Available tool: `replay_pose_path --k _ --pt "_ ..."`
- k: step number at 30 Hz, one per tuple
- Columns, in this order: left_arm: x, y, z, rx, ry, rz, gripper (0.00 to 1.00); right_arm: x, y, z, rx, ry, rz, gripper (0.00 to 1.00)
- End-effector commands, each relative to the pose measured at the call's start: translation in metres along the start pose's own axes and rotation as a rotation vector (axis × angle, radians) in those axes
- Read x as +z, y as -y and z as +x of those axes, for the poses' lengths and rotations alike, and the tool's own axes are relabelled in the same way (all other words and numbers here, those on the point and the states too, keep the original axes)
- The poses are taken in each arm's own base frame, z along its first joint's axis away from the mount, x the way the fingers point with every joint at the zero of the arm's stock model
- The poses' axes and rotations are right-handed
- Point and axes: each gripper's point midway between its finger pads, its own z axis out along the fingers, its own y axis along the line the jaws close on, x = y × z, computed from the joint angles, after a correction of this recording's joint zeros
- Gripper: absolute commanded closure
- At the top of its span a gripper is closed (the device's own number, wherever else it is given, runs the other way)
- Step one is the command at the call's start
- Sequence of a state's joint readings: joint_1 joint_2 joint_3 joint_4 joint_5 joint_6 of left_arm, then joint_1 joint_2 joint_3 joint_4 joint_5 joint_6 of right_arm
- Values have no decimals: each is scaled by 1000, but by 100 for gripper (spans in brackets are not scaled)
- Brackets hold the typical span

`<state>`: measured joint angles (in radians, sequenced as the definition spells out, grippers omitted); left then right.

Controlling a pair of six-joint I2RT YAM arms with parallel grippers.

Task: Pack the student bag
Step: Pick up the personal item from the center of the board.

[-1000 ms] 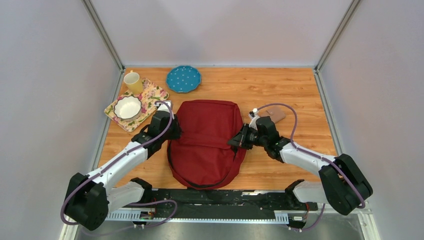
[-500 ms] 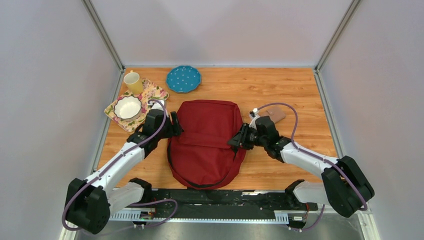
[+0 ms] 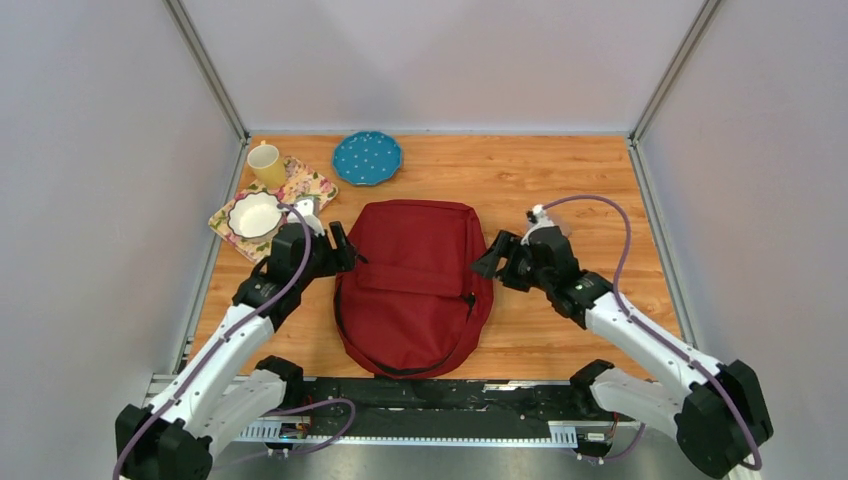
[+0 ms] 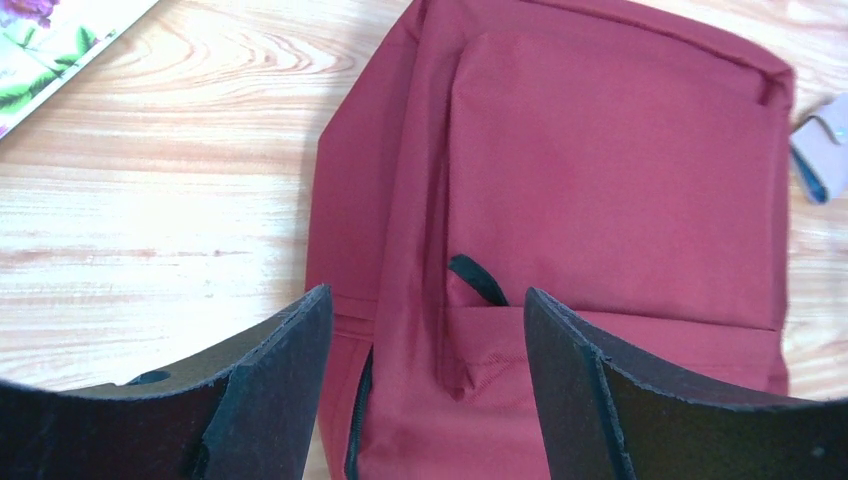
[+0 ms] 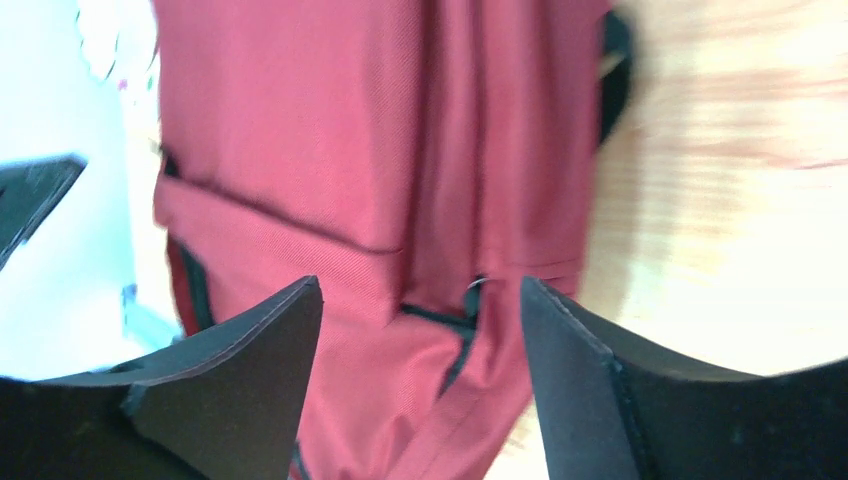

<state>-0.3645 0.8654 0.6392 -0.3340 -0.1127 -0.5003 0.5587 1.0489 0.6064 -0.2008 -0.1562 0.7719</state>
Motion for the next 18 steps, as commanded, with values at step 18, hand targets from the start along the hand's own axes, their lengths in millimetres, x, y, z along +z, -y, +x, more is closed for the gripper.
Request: replay_pose_path --k 18 --pt "-45 62 15 -168 -33 393 22 -59 178 -242 304 457 507 14"
